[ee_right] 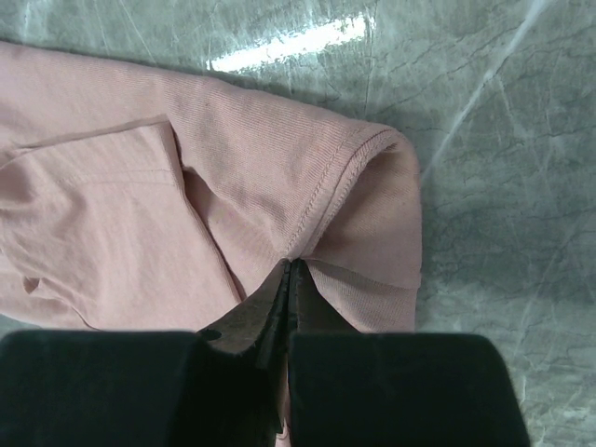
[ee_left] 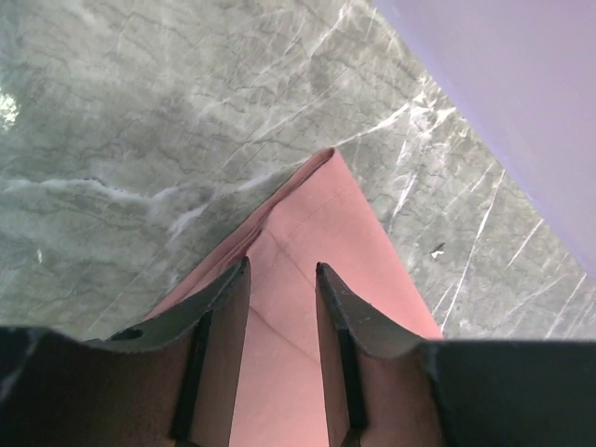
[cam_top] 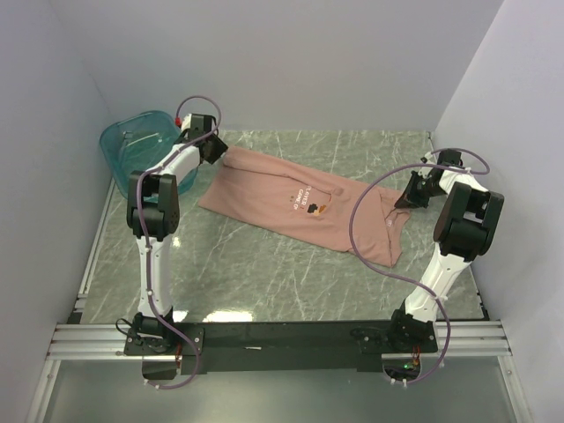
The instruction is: Fold and stack the t-shirts
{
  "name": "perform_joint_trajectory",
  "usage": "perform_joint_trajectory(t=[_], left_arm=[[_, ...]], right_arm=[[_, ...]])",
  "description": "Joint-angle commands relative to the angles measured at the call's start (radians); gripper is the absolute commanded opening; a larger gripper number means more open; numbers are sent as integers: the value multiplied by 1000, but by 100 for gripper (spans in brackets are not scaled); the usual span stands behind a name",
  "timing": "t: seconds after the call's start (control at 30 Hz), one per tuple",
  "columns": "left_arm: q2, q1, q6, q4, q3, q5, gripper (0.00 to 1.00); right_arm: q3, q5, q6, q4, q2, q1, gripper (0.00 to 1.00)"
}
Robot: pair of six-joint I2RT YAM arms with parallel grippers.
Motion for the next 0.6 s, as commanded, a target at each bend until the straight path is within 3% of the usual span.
perform_joint_trajectory(t=[0.0,0.57], left_arm=[[-49,-4,-5,50,-5,19,41],[46,-19,-24,-79,89,16,42]], right_arm=[[40,-12,-10,-3,4,-6,0],[45,-14,-8,-5,8,-6,0]])
